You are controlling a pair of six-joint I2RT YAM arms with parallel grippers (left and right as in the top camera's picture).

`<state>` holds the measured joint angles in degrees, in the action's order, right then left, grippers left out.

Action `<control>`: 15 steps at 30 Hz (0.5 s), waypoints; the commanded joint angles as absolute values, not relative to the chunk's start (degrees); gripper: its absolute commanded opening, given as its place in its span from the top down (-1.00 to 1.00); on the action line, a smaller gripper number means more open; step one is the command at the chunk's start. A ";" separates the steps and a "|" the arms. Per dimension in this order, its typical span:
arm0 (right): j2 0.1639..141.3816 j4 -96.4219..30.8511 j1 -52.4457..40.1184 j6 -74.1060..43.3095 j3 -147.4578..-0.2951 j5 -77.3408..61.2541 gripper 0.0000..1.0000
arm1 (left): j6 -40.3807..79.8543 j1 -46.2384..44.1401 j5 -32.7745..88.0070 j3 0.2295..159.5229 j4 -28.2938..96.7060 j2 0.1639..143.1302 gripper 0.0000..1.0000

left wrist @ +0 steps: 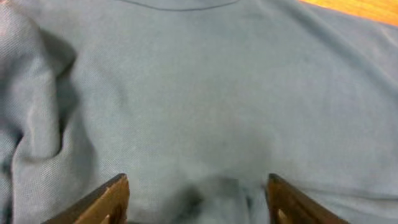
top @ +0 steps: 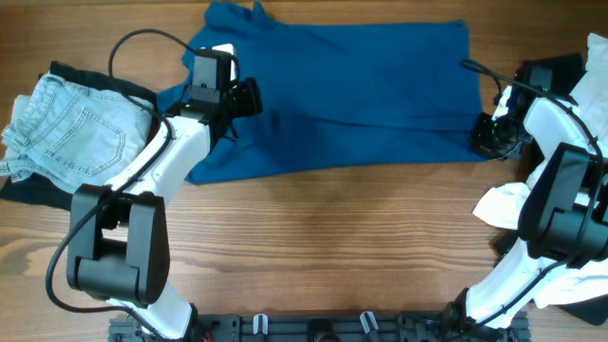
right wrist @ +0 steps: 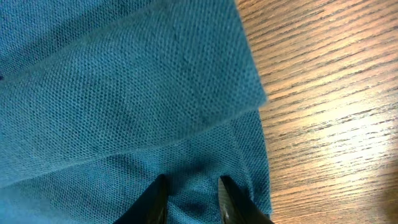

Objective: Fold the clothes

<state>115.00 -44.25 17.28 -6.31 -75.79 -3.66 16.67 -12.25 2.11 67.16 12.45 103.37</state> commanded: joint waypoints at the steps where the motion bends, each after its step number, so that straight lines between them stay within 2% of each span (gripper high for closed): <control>1: 116.81 -44.14 16.67 -6.02 -73.67 -5.02 0.45 | 16.95 -12.21 1.43 67.75 18.61 102.87 -0.49; 3: 116.81 -44.14 16.67 -6.02 -73.67 -5.02 0.45 | 16.93 -12.19 1.37 67.72 25.28 102.87 -0.46; 6: 116.81 -44.23 16.67 -6.00 -73.67 -5.02 0.45 | 16.95 -11.92 -3.29 67.72 32.27 102.89 -0.30; 11: 116.77 -45.76 16.69 -5.98 -74.63 -4.99 0.47 | 21.71 -9.15 -4.80 67.72 32.14 103.42 -0.32; 13: 116.49 -48.34 16.97 -6.17 -77.69 -4.21 0.56 | 24.56 -8.34 -4.49 67.72 30.61 105.03 -0.33; 15: 115.15 -50.39 17.76 -6.61 -83.40 -4.16 0.49 | 24.91 -8.38 -3.29 67.72 30.09 106.50 -0.35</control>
<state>115.18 -48.88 17.28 -6.15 -77.60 -3.66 22.20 -8.45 -3.60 67.42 30.55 103.98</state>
